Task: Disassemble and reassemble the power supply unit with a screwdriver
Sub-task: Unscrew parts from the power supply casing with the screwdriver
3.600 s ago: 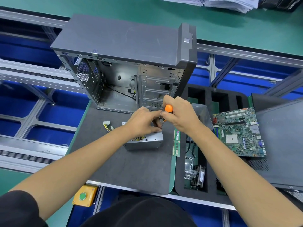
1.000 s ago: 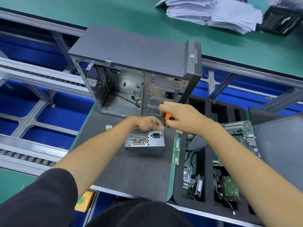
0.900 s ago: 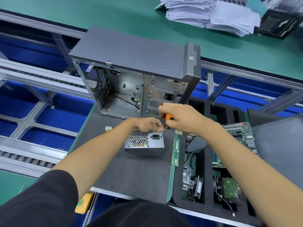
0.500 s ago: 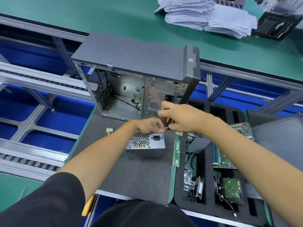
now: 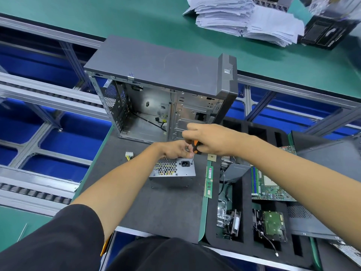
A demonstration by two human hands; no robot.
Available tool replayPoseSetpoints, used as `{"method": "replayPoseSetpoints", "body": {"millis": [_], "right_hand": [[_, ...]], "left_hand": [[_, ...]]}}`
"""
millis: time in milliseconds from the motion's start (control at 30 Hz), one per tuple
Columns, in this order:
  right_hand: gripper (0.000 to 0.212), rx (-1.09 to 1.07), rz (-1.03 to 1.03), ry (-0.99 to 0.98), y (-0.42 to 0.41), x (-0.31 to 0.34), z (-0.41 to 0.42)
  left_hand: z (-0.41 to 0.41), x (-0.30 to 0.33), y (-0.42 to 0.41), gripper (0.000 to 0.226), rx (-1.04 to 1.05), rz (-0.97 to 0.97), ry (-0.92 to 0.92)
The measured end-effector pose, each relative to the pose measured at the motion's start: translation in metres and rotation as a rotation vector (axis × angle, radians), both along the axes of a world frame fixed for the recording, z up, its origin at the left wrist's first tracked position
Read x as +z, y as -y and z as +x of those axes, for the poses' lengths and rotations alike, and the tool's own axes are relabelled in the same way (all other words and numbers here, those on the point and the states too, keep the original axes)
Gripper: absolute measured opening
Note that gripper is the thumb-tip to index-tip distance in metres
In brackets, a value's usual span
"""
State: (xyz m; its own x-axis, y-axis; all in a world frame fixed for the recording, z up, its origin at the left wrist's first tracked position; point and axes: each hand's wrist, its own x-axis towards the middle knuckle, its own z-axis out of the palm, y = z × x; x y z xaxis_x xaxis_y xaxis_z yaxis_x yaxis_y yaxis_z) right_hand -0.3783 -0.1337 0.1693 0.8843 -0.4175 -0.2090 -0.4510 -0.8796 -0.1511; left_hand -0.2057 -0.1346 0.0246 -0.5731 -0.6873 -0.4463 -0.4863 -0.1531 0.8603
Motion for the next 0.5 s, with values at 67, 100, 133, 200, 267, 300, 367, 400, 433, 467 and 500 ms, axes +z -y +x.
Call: {"method": "replayPoseSetpoints", "body": {"millis": [67,100,133,200,267,300,367,400,433,467,500], "right_hand": [[0.010,0.020,-0.166,-0.040,0.0013,0.0017,0.0001],[0.012,0.023,-0.231,-0.062,0.0018,0.0017,-0.0007],[0.013,0.023,-0.249,-0.069,0.0025,0.0002,-0.0018],[0.010,0.002,-0.142,-0.057,0.0056,-0.0017,-0.0032],[0.022,0.005,0.016,-0.010,0.0071,0.0001,-0.0019],[0.022,0.033,0.051,-0.001,0.0065,0.0021,-0.0005],[0.015,0.087,-0.004,-0.012,0.0049,0.0052,0.0026],[0.014,0.098,-0.077,-0.035,0.0050,0.0052,0.0040],[0.015,0.097,-0.145,-0.066,0.0046,0.0052,0.0050],[0.016,0.086,-0.175,-0.089,0.0043,0.0039,0.0050],[0.018,0.065,-0.150,-0.091,0.0034,0.0030,0.0045]], "left_hand": [[0.0002,-0.0013,0.0006,0.026,0.008,0.001,-0.008],[0.0002,-0.0012,0.0009,0.016,0.002,-0.003,-0.010],[0.0005,-0.0009,0.0012,0.009,-0.006,-0.002,-0.012],[0.0002,0.0004,0.0013,0.013,-0.003,-0.005,0.012],[0.0000,-0.0009,0.0012,0.026,-0.006,-0.013,0.022],[0.0007,-0.0018,0.0011,0.028,-0.012,-0.022,0.015],[0.0014,-0.0028,0.0020,0.027,-0.025,-0.036,0.010],[0.0015,-0.0031,0.0024,0.029,-0.021,-0.036,0.010],[0.0016,-0.0022,0.0021,0.030,-0.018,-0.041,0.014],[0.0016,-0.0019,0.0020,0.029,-0.022,-0.046,0.023],[0.0016,-0.0015,0.0025,0.028,-0.022,-0.051,0.032]]}}
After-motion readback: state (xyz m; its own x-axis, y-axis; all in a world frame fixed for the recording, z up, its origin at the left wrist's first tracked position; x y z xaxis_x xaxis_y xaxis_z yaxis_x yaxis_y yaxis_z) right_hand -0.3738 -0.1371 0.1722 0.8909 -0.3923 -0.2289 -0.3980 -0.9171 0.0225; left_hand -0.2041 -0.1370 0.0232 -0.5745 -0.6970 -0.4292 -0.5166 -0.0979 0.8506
